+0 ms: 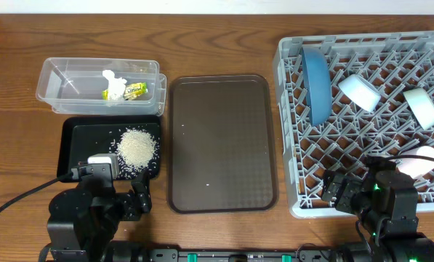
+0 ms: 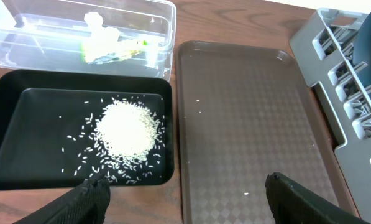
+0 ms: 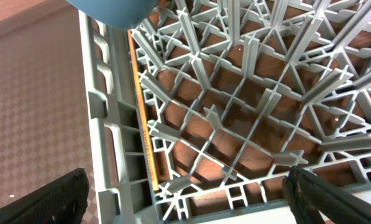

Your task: Sort waste into correct bins and load items into the dishwasher rack

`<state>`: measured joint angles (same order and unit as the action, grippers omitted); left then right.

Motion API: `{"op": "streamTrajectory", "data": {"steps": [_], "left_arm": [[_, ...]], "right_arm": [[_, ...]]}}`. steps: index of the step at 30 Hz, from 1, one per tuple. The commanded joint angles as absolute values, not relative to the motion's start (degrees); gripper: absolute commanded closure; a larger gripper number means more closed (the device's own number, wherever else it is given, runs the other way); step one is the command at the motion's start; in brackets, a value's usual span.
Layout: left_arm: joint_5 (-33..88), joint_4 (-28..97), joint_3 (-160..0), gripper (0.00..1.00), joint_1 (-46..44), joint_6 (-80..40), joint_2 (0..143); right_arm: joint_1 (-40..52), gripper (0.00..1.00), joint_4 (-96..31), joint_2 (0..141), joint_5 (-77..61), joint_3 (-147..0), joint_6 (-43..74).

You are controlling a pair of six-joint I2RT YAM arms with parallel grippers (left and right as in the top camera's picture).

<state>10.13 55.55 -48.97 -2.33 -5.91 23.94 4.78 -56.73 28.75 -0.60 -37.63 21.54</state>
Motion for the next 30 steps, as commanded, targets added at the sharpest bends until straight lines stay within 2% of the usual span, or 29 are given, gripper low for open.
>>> {"op": "streamTrajectory", "data": {"steps": [1,13,20,25,30], "left_arm": [[9.9,55.7,-48.5,0.17,-2.5,-5.1,23.8],[9.9,55.7,-48.5,0.17,-2.5,-5.1,23.8],[9.8,55.7,-48.5,0.17,-2.5,-5.1,23.8],[9.8,55.7,-48.5,0.17,-2.5,-5.1,23.8],[9.9,55.7,-48.5,0.17,-2.5,-5.1,23.8]], "right_arm": [[5.0,0.01,-56.8,28.6,-0.3,-37.2,22.3],[4.8,0.01,-56.8,24.8,-0.3,-36.1,22.3],[4.8,0.01,-55.4,15.4,2.3,-31.3,20.5],[4.8,0.01,-45.6,6.7,3.2,-22.6,16.6],[4.8,0.01,-30.5,0.3,3.2,-12.2,14.2]]}}
